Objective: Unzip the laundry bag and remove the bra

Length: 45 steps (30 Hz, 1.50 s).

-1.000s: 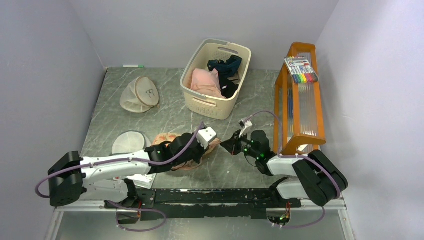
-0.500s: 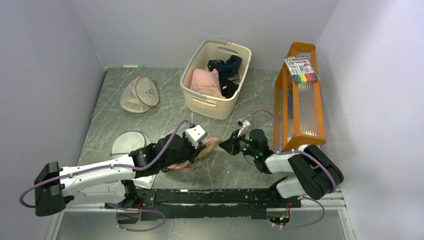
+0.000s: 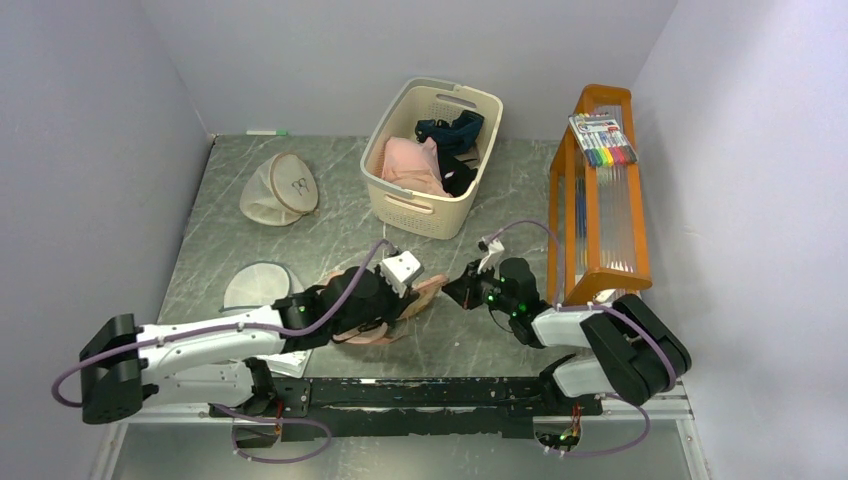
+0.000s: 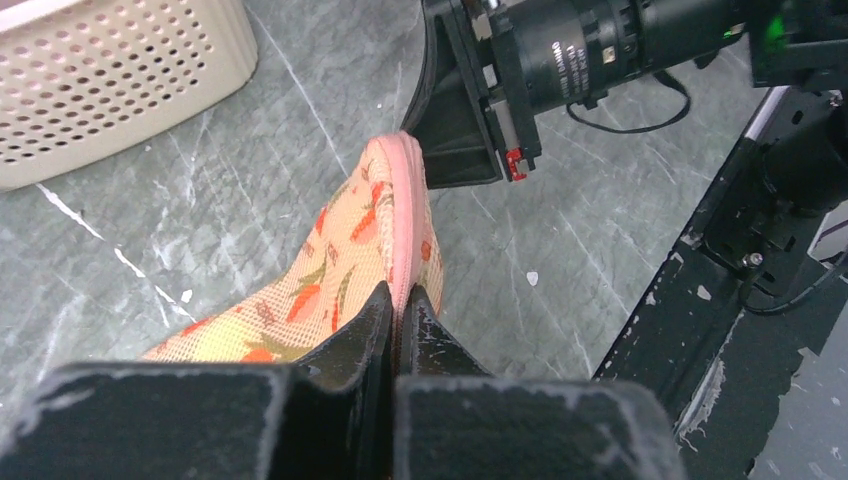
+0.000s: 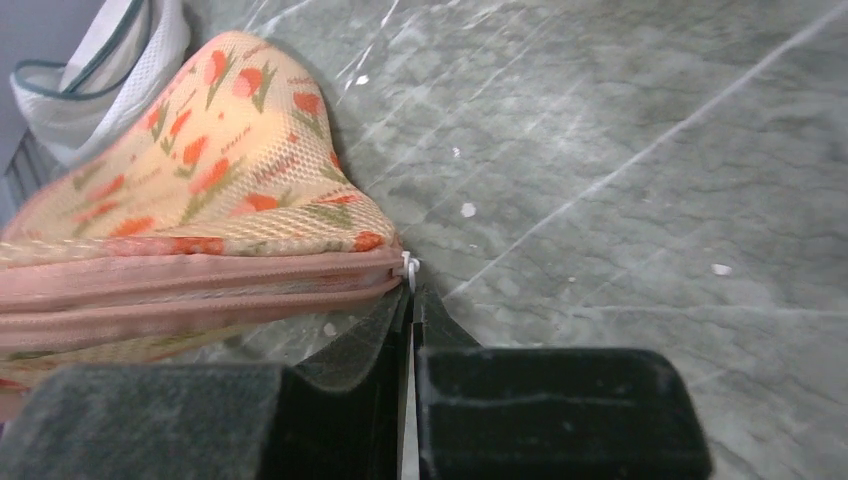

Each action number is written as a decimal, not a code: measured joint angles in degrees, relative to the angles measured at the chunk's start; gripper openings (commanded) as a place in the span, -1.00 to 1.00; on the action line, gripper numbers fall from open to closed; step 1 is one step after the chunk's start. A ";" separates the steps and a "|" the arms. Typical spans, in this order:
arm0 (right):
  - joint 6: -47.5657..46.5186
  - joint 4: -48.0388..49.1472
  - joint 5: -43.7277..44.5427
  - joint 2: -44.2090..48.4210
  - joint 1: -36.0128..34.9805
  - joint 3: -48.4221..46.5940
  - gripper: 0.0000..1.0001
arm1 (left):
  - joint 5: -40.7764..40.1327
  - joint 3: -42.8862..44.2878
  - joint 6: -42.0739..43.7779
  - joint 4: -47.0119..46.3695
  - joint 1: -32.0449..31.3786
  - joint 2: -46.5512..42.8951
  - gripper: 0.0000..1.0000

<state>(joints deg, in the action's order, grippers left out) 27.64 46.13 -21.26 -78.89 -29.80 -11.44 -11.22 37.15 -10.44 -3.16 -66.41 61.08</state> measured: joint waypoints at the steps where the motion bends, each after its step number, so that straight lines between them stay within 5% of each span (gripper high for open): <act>1: -0.04 -1.25 1.11 0.90 0.02 0.02 -0.67 | -0.17 0.31 -0.24 -0.15 0.00 1.09 -0.71; 6: -0.15 -8.33 10.36 10.64 0.24 0.59 -0.25 | -1.07 5.46 -1.51 -0.48 0.00 12.57 -0.38; 10: 0.20 -12.63 16.81 19.89 0.33 1.92 0.00 | -0.74 8.46 -2.08 -0.66 0.11 19.76 0.10; 17: -1.14 -17.90 19.56 27.10 0.33 2.23 0.08 | 2.25 8.35 -2.01 -0.61 2.32 17.92 0.31; 24: -3.65 -18.10 13.40 22.93 0.31 0.50 0.18 | 6.62 6.36 -5.09 -0.44 12.83 8.79 0.36; 26: -4.00 -17.79 12.76 22.12 0.33 0.22 0.19 | 7.32 5.68 -6.05 0.52 14.91 7.45 0.81; 28: -4.33 -17.03 12.02 20.90 0.31 0.09 0.20 | 9.46 5.73 -6.34 2.89 15.15 7.56 0.89; 39: -4.39 -11.63 10.27 14.86 0.33 0.09 0.21 | 0.76 13.09 -9.14 25.94 -5.49 11.39 0.82; 45: -4.42 -10.71 10.21 16.13 0.33 0.61 0.22 | -8.70 18.43 -10.62 34.40 -13.86 21.59 0.73</act>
<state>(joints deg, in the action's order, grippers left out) 23.22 35.42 -11.05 -62.76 -29.47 -10.83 -19.92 55.57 -21.06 31.24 -80.27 82.67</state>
